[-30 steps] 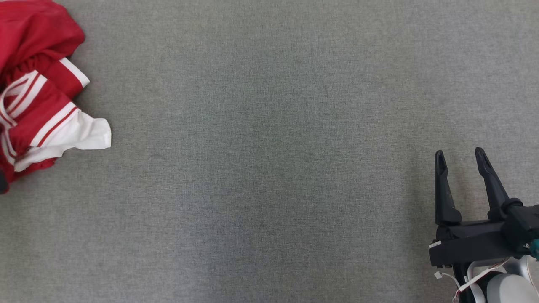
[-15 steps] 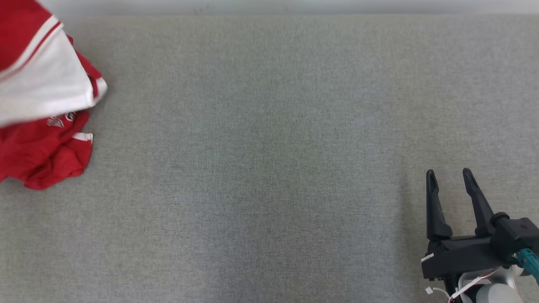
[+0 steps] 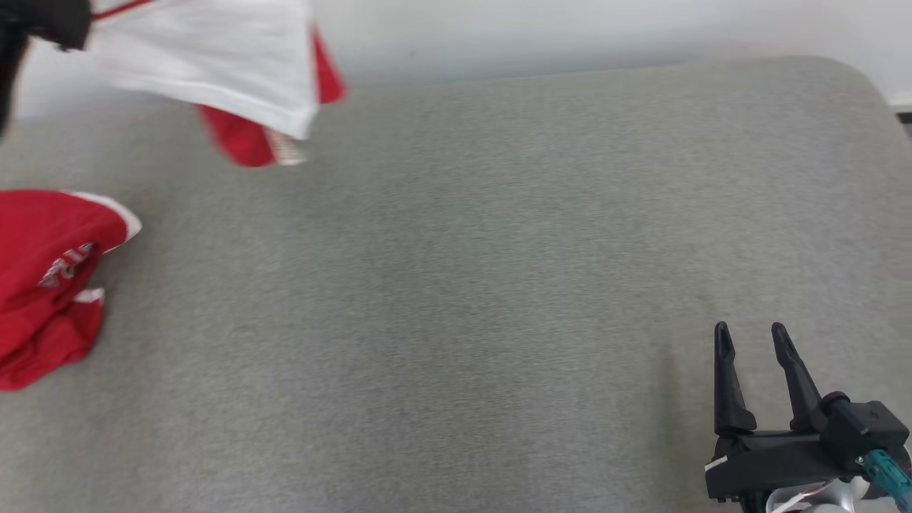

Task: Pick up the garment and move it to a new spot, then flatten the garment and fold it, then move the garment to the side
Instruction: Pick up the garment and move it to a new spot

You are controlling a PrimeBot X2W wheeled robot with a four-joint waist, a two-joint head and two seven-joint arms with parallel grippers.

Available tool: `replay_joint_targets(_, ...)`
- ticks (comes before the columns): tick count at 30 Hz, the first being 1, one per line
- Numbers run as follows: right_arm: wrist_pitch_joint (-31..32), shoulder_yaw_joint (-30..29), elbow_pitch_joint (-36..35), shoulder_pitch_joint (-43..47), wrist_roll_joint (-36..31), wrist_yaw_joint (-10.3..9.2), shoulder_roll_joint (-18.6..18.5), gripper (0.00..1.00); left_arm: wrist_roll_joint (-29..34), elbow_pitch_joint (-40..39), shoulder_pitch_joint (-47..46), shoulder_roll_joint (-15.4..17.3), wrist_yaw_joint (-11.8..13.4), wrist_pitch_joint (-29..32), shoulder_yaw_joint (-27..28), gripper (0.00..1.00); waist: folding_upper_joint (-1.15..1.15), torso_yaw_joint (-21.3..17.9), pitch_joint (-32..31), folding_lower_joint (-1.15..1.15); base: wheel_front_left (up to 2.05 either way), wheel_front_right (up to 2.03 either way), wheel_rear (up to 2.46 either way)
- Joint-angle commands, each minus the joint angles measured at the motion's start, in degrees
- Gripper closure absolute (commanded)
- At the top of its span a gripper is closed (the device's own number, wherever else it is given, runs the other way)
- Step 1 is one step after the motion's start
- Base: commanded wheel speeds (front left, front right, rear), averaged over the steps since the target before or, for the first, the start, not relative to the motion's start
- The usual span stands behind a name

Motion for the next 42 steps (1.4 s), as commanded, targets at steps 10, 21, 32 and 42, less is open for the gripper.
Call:
replay_joint_targets(10,-1.6,0.4,1.5,1.1,1.3,0.07,0.0,0.00,-3.5,-8.7,8.4,-9.3,3.5,1.3,-4.1,1.00,0.00,-9.8,-1.1,0.01,0.00,0.00,0.00)
replay_joint_targets(21,-2.4,1.2,2.2,1.5,1.8,0.07,0.0,0.00,-6.9,-7.7,30.1,-11.0,7.5,-3.6,-6.5,1.00,0.00,-11.6,0.0,0.01,0.00,0.00,0.00)
replay_joint_targets(32,-1.6,1.7,2.7,1.7,0.4,0.07,0.0,0.00,-6.5,-1.5,39.1,-10.3,7.7,-10.7,-7.2,0.00,0.00,-7.0,-2.9,0.01,0.00,0.00,0.00)
replay_joint_targets(42,0.5,1.3,0.3,3.7,-1.2,0.07,-0.1,0.00,-2.8,-11.1,44.3,-6.2,12.5,-14.3,1.1,0.00,0.00,-0.1,-8.2,0.01,0.00,0.00,0.00)
